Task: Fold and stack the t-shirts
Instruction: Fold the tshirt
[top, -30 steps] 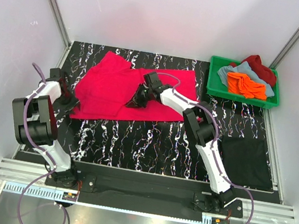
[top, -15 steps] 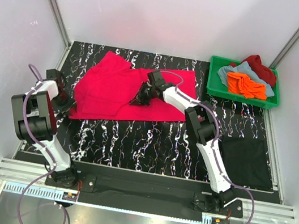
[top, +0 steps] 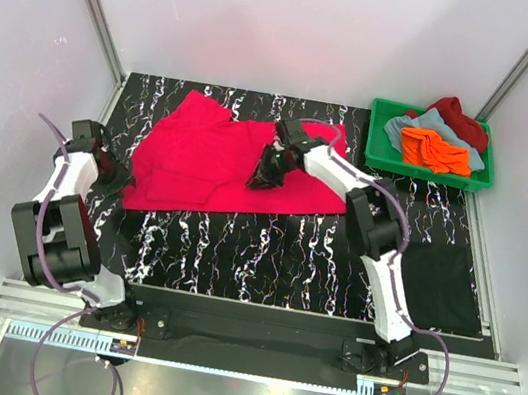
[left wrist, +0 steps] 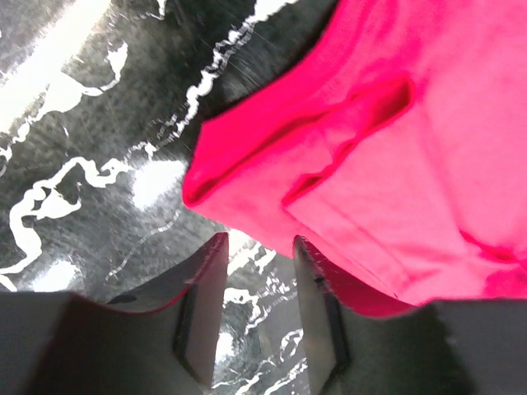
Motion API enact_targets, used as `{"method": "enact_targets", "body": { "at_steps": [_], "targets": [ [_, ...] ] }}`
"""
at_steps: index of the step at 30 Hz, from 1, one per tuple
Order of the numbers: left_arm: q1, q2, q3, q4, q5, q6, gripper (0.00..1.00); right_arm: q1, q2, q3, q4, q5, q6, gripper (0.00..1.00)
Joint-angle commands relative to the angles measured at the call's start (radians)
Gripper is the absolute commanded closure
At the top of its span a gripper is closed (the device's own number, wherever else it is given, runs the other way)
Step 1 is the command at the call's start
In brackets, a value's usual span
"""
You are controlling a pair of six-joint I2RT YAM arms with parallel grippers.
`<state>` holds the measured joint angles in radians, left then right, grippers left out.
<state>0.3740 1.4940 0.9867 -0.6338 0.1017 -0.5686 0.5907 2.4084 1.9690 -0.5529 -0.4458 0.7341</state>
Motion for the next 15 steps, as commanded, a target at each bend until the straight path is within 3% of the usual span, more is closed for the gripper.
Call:
{"method": "enact_targets", "body": {
  "at_steps": [1,8,11,15],
  "targets": [
    [0.000,-0.043,-0.023,0.031,0.062,0.016,0.56,-0.066,-0.231,-0.100,-0.074,0.036,-0.111,0.74],
    [-0.010,0.055,0.001,0.088,0.180,0.003,0.55,-0.238,-0.388,-0.398,-0.074,0.113,-0.214,0.73],
    [-0.014,0.120,0.036,0.086,0.236,-0.005,0.57,-0.290,-0.419,-0.456,-0.076,0.172,-0.260,0.76],
    [-0.024,0.153,0.046,0.091,0.205,-0.002,0.57,-0.348,-0.427,-0.498,-0.076,0.205,-0.288,0.82]
  ]
}}
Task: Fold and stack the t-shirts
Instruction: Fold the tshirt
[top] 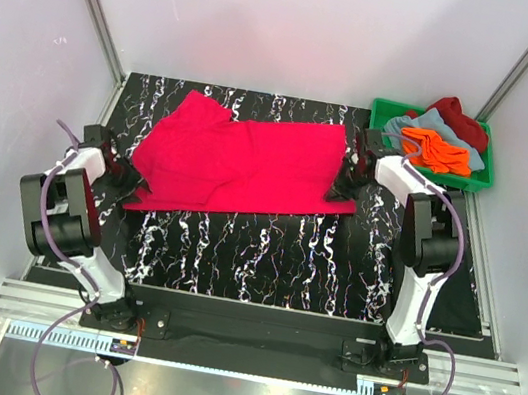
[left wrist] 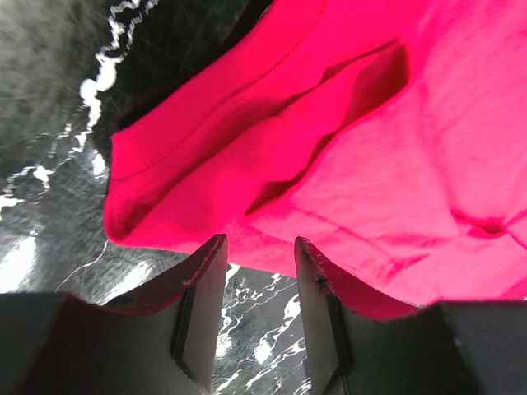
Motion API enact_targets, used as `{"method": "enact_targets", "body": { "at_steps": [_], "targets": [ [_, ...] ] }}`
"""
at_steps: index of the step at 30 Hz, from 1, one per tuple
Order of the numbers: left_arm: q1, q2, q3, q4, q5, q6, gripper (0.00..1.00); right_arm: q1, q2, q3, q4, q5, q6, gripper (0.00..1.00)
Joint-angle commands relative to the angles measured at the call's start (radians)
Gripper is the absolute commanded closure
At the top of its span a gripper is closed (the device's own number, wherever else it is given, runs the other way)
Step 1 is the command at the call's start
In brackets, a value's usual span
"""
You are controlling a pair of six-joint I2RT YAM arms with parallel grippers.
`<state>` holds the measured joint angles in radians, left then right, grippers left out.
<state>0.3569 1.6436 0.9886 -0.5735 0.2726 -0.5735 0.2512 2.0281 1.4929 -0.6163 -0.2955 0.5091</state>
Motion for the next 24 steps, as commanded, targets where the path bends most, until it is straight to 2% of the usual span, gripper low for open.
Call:
{"method": "enact_targets", "body": {
  "at_steps": [1,8,13,17,24],
  "targets": [
    [-0.007,0.012,0.045,0.032,0.019,0.006,0.57,-0.029,-0.040,-0.031,-0.013,0.058,-0.063,0.83],
    [-0.007,0.116,0.067,0.000,-0.007,-0.015,0.57,-0.089,0.037,-0.043,-0.008,0.039,-0.057,0.87],
    [-0.007,0.156,0.078,-0.060,-0.062,-0.042,0.54,-0.109,0.014,-0.121,0.000,0.058,-0.063,0.87],
    [-0.003,0.127,0.024,-0.097,-0.134,-0.058,0.54,-0.116,-0.025,-0.192,0.007,0.071,-0.057,0.87],
    [0.002,0.033,-0.079,-0.121,-0.151,-0.084,0.52,-0.118,-0.161,-0.341,0.007,0.084,-0.020,0.86]
  ]
}}
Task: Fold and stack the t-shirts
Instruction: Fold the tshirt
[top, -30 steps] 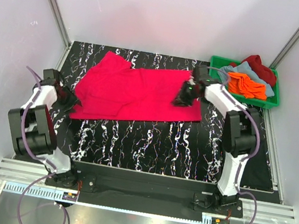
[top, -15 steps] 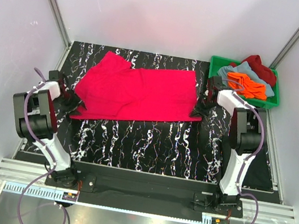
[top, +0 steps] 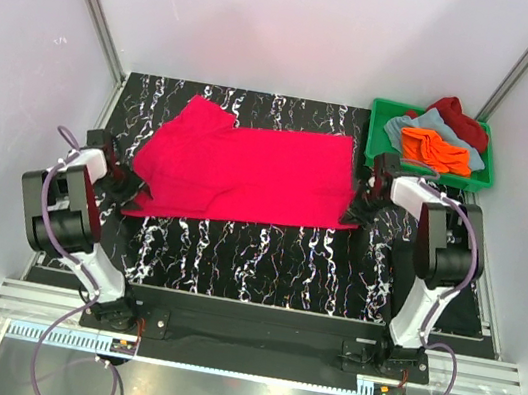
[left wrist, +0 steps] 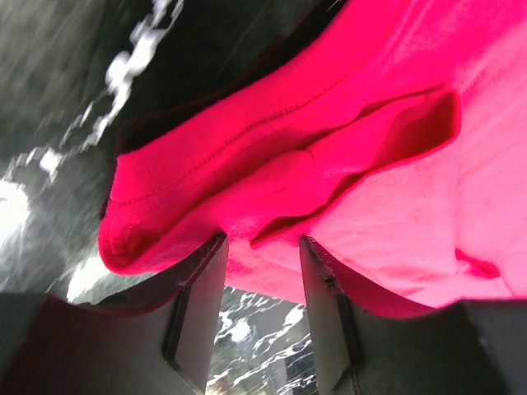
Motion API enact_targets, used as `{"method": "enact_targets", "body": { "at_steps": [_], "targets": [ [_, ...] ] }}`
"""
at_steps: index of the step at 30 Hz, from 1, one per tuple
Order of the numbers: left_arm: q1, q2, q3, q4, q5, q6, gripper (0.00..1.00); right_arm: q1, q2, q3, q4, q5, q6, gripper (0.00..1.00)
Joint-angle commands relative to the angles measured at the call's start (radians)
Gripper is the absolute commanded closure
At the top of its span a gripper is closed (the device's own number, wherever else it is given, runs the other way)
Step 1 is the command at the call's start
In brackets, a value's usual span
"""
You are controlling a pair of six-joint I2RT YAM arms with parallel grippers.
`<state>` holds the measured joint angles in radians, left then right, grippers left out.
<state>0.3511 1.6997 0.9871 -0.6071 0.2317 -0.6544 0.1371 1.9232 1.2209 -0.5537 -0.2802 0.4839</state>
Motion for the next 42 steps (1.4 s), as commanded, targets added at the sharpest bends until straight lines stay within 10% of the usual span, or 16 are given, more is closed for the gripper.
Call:
{"method": "enact_targets", "body": {
  "at_steps": [1,12,17,33,42],
  "targets": [
    [0.009,-0.038,-0.090,-0.097,-0.130,-0.010,0.52,-0.004,-0.073,-0.111,-0.055,0.078,0.010,0.86],
    [-0.004,-0.339,-0.105,-0.191,-0.155,0.082,0.40,-0.004,-0.282,-0.219,-0.117,0.023,-0.005,0.75],
    [-0.029,-0.437,0.002,-0.181,-0.134,0.110,0.24,-0.004,-0.305,-0.111,-0.137,0.006,-0.045,0.38],
    [-0.089,0.279,0.679,0.032,0.017,0.261,0.37,-0.002,0.290,0.837,-0.192,0.110,-0.039,0.35],
    [-0.093,0.463,0.814,0.032,0.024,0.285,0.38,0.005,0.474,1.062,-0.244,0.215,0.021,0.42]
  ]
}}
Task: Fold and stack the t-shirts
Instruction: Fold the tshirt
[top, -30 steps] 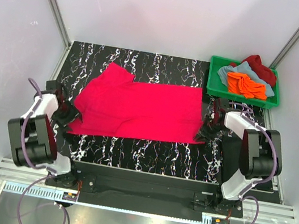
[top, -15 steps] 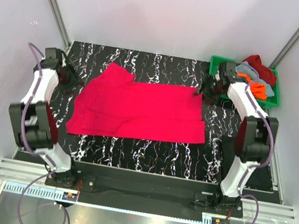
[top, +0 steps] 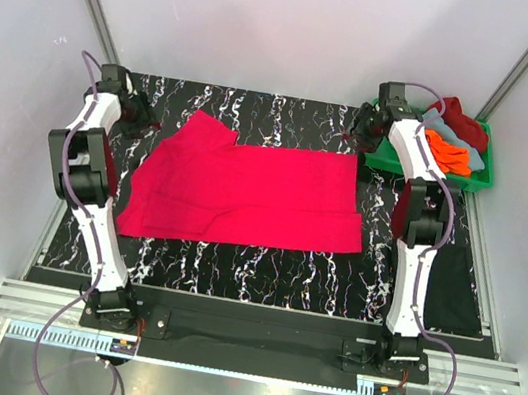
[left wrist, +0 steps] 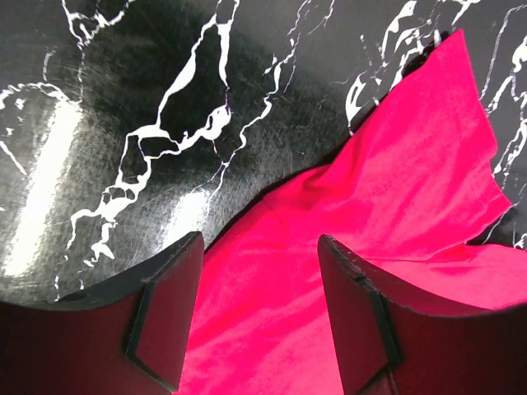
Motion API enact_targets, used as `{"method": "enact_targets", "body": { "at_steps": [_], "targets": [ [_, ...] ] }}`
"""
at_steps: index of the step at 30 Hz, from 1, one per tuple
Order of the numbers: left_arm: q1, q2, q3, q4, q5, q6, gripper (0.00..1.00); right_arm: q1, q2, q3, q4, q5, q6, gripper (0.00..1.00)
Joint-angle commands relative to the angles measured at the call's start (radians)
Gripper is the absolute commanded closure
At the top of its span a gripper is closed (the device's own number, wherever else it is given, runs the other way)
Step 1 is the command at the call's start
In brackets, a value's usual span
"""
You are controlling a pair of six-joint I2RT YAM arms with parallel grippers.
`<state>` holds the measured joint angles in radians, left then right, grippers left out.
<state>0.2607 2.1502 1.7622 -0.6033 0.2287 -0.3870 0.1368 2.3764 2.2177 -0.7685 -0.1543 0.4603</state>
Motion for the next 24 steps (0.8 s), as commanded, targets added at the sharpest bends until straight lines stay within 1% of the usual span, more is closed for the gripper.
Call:
{"method": "enact_targets", "body": {
  "at_steps": [1,4,5,8,12,16,18,19,22,24],
  "targets": [
    [-0.006,0.016,0.023,0.034,0.031,0.002,0.37,0.007,0.030,0.065,-0.031,0.099,0.061,0.42],
    [-0.029,0.033,0.013,0.037,0.018,0.020,0.36,0.012,0.046,0.053,-0.052,0.148,0.168,0.44],
    [-0.034,0.036,0.011,0.037,0.008,0.028,0.35,0.017,0.041,0.040,-0.052,0.148,0.235,0.44],
    [-0.047,0.054,0.028,0.037,-0.006,0.066,0.35,0.035,0.040,0.004,-0.054,0.196,0.325,0.45],
    [-0.052,0.068,0.033,0.028,-0.026,0.073,0.36,0.056,0.055,0.022,-0.052,0.277,0.325,0.45],
    [-0.052,0.069,0.023,0.025,-0.032,0.079,0.38,0.057,0.076,0.043,-0.057,0.294,0.327,0.46],
    [-0.052,0.076,0.028,0.005,-0.064,0.074,0.41,0.061,0.095,0.056,-0.060,0.305,0.325,0.47],
    [-0.051,0.077,0.029,-0.003,-0.072,0.074,0.41,0.063,0.101,0.060,-0.060,0.311,0.316,0.48],
    [-0.049,0.086,0.033,-0.007,-0.069,0.086,0.41,0.078,0.148,0.105,-0.063,0.340,0.217,0.48],
    [-0.051,0.094,0.036,-0.007,-0.065,0.085,0.41,0.087,0.162,0.134,-0.071,0.360,0.198,0.48]
  ]
}}
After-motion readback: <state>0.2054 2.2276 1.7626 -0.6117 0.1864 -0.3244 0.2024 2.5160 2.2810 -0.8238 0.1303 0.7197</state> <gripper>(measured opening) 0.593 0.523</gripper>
